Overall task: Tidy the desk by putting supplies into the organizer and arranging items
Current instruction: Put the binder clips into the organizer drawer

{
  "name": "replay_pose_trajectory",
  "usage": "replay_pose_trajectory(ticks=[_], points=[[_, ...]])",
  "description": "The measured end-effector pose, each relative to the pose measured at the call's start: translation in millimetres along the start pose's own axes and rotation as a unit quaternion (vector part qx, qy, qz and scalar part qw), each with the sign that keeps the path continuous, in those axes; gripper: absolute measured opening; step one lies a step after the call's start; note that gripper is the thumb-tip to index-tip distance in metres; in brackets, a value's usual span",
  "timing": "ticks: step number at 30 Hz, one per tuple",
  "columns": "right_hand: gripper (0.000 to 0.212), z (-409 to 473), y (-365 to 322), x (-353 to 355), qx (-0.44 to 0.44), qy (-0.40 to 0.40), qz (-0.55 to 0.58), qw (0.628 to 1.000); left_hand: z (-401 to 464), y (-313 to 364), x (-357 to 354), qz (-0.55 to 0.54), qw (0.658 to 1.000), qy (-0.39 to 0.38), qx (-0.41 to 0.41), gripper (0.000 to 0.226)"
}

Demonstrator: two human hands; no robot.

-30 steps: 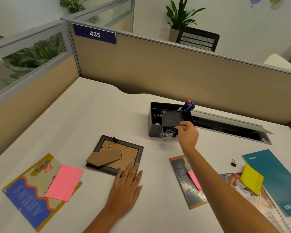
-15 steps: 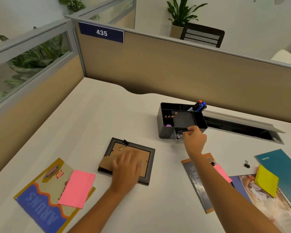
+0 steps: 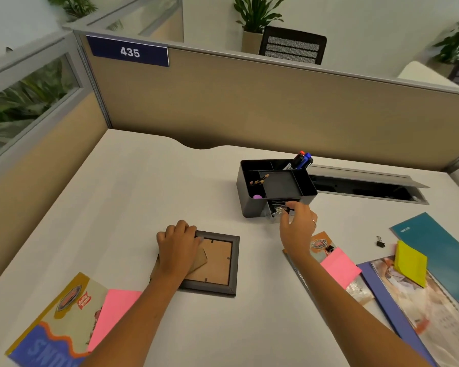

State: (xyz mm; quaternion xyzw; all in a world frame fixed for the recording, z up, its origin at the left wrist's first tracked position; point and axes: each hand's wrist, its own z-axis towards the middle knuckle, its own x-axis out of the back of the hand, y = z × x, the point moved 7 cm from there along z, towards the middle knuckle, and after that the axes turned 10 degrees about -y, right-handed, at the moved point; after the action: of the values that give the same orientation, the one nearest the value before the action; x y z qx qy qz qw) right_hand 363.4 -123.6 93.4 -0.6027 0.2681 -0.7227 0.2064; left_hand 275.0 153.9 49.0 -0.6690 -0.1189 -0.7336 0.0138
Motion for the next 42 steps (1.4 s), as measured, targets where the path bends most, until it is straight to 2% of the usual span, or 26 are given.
replay_pose_trajectory(ticks=[3, 5, 8, 10, 12, 14, 17, 19, 22, 25, 28, 30, 34, 36, 39, 42], points=[[0.022, -10.1, -4.2, 2.9, 0.020, 0.017, 0.012, 1.000, -1.9, 3.5, 2.0, -0.062, 0.998, 0.007, -0.006, 0.015], [0.020, -19.9, -13.1, 5.9, 0.049, 0.026, 0.034, 0.998, -3.5, 10.8, 8.4, -0.142, 0.990, 0.018, -0.015, 0.014], [0.018, -39.2, -29.3, 5.4, 0.084, -0.021, 0.121, 0.989, -6.1, 34.2, 23.1, -0.345, 0.938, -0.013, -0.014, 0.020], [0.017, -56.6, -31.7, -2.4, 0.031, -0.103, 0.223, 0.969, -10.0, 55.7, 36.3, -0.428, 0.904, -0.004, -0.017, 0.020], [0.017, -78.9, -33.5, -15.1, -0.058, -0.210, 0.327, 0.920, -16.2, 77.5, 47.8, -0.472, 0.881, 0.018, -0.029, 0.017], [0.021, -99.2, -38.5, -25.2, -0.122, -0.310, 0.417, 0.846, -22.4, 95.9, 51.7, -0.511, 0.859, 0.020, -0.023, 0.013], [0.028, -108.8, -39.5, -23.8, -0.152, -0.372, 0.525, 0.750, -29.0, 115.4, 49.7, -0.551, 0.834, 0.020, 0.002, 0.010], [0.025, -106.8, -30.8, -17.6, -0.164, -0.372, 0.551, 0.729, -31.6, 127.1, 48.1, -0.574, 0.818, 0.024, 0.009, 0.010], [0.017, -98.4, -9.8, -7.6, -0.203, -0.348, 0.563, 0.722, -32.0, 144.9, 43.0, -0.608, 0.794, 0.010, 0.018, 0.013], [0.019, -77.3, 7.7, 8.1, -0.228, -0.310, 0.566, 0.729, -30.8, 163.2, 34.7, -0.603, 0.797, -0.030, 0.010, 0.023], [0.018, -43.1, 23.3, 30.8, -0.231, -0.265, 0.562, 0.749, -32.0, 176.4, 14.7, -0.565, 0.821, -0.082, 0.015, 0.040], [0.017, -16.5, 32.3, 47.2, -0.203, -0.240, 0.516, 0.797, -34.6, 181.0, -5.8, -0.506, 0.855, -0.110, 0.019, 0.047], [0.018, 30.3, 37.0, 63.7, -0.079, -0.207, 0.315, 0.923, -44.2, 195.0, -50.3, -0.303, 0.930, -0.205, -0.018, 0.058], [0.017, 45.8, 29.4, 62.6, 0.001, -0.197, 0.208, 0.958, -50.1, 200.9, -66.3, -0.214, 0.950, -0.225, -0.042, 0.063], [0.017, 58.3, 20.6, 49.6, 0.077, -0.205, 0.108, 0.970, -59.3, 208.5, -76.3, -0.070, 0.972, -0.207, -0.087, 0.060], [0.019, 65.2, 23.4, 34.9, 0.090, -0.221, 0.063, 0.969, -66.1, 213.0, -83.6, -0.017, 0.975, -0.196, -0.104, 0.059]])
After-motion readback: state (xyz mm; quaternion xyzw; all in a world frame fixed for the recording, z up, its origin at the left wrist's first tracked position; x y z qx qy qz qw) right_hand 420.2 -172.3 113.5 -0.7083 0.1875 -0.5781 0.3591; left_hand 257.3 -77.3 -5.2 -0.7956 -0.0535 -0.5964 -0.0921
